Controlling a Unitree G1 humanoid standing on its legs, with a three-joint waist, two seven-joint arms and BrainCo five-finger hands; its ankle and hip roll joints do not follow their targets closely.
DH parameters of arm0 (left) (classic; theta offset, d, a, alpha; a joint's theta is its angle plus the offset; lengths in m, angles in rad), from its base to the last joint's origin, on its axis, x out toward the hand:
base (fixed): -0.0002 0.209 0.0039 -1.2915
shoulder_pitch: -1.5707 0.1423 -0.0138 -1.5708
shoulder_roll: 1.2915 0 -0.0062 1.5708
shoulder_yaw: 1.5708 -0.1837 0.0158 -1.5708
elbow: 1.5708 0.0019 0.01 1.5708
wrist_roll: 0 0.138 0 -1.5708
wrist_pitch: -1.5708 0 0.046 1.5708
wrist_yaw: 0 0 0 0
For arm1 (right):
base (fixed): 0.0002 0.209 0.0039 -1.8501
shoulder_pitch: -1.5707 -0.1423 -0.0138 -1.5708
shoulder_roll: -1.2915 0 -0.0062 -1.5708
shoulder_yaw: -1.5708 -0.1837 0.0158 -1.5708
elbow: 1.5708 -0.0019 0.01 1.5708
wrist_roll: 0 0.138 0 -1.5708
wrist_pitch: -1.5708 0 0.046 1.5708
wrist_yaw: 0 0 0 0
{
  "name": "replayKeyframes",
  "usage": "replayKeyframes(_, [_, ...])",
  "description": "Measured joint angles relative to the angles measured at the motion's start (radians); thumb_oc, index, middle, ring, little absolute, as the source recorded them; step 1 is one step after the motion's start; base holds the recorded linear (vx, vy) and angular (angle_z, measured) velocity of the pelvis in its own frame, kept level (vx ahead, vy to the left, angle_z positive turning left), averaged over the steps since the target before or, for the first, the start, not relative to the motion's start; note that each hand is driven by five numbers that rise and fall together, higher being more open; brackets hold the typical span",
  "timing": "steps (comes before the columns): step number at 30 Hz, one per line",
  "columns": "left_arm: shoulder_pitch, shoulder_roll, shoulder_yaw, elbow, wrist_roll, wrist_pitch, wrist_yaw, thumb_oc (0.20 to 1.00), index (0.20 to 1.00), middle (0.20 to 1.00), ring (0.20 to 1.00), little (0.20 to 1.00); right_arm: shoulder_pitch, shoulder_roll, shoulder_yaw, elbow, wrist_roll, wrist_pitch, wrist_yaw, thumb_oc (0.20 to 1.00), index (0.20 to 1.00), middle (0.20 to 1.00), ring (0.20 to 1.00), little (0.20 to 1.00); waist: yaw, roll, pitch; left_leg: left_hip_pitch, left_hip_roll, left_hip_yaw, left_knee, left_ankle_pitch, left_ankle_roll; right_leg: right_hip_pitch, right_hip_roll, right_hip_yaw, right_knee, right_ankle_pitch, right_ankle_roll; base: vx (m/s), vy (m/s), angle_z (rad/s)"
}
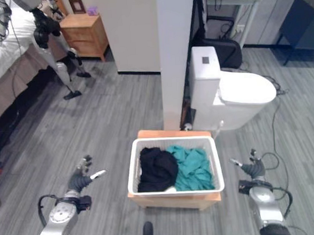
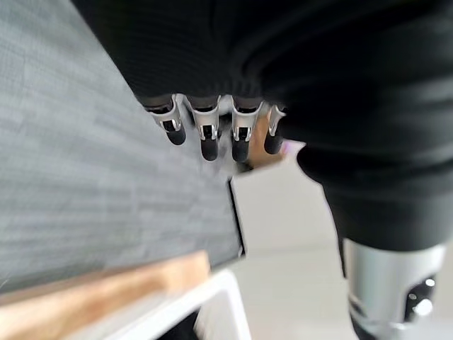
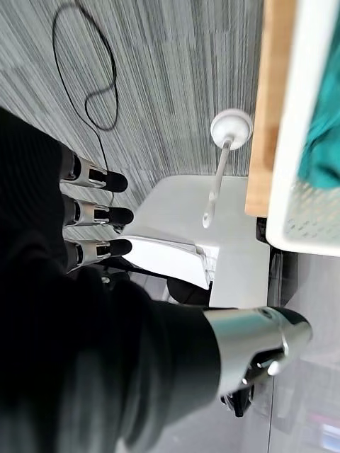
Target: Grab the laundry basket,head to the washer,open it,put in the laundry and shut it.
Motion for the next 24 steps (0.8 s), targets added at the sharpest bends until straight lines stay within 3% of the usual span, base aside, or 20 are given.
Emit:
replayKeyframes(3, [-0.021, -0.005, -0.045, 0.027, -0.005, 0.018, -0.012, 1.000, 1.000, 1.000, 1.000, 1.000, -0.035, -0.044, 0.027, 0.011, 0.000, 0.026, 0.006, 1.000, 1.000, 1.000, 1.000, 1.000, -0.007, 0.013, 0.008, -0.006, 0.016, 0.002, -0.002, 0.008, -0.011, -0.003, 0.019, -0.005, 0.009, 0.002, 0.001, -0.05, -0.004, 0.03])
replayKeyframes(6, [-0.151, -0.039, -0.079, 0.161, -0.005, 0.035, -0.001, 1.000, 1.000, 1.000, 1.000, 1.000, -0.101, -0.075, 0.055, 0.018, -0.001, 0.036, 0.005, 1.000, 1.000, 1.000, 1.000, 1.000, -0.015, 0.019, 0.016, -0.047, 0.031, -0.004, -0.001, 0.012, -0.017, -0.038, 0.037, -0.008, 0.009, 0.001, -0.006, -0.16, -0.031, 0.04])
replayKeyframes(12, [-0.449, -0.086, -0.160, 0.376, -0.010, 0.043, 0.061, 1.000, 1.000, 1.000, 1.000, 1.000, -0.243, -0.059, 0.124, 0.025, -0.001, 0.038, -0.010, 1.000, 1.000, 1.000, 1.000, 1.000, -0.046, -0.024, 0.096, -0.110, 0.050, -0.009, 0.010, 0.026, -0.035, -0.095, 0.059, -0.011, 0.009, 0.010, -0.021, -0.12, -0.021, 0.02])
replayKeyframes(16, [-0.614, -0.103, -0.186, 0.545, -0.045, 0.046, 0.109, 1.000, 1.000, 1.000, 1.000, 1.000, -0.307, -0.033, 0.189, 0.049, 0.002, 0.036, -0.025, 1.000, 1.000, 1.000, 1.000, 1.000, -0.058, -0.033, 0.151, -0.150, 0.051, -0.014, 0.016, 0.031, -0.043, -0.128, 0.062, -0.016, 0.010, 0.016, -0.025, -0.08, -0.019, 0.04])
replayKeyframes(19, [-0.626, -0.108, -0.187, 0.555, -0.070, 0.047, 0.119, 1.000, 1.000, 1.000, 1.000, 1.000, -0.312, -0.013, 0.206, 0.066, 0.007, 0.036, -0.025, 1.000, 1.000, 1.000, 1.000, 1.000, -0.058, -0.036, 0.194, -0.151, 0.049, -0.015, 0.015, 0.032, -0.044, -0.128, 0.060, -0.021, 0.010, 0.017, -0.025, -0.05, -0.013, 0.03])
replayKeyframes(24, [-0.647, -0.108, -0.197, 0.611, -0.085, 0.049, 0.121, 1.000, 1.000, 1.000, 1.000, 1.000, -0.347, 0.013, 0.250, 0.160, 0.084, 0.035, -0.022, 1.000, 1.000, 1.000, 1.000, 1.000, -0.057, -0.043, 0.208, -0.167, 0.050, -0.019, 0.015, 0.032, -0.044, -0.140, 0.056, -0.035, 0.010, 0.017, -0.026, -0.05, 0.008, 0.04])
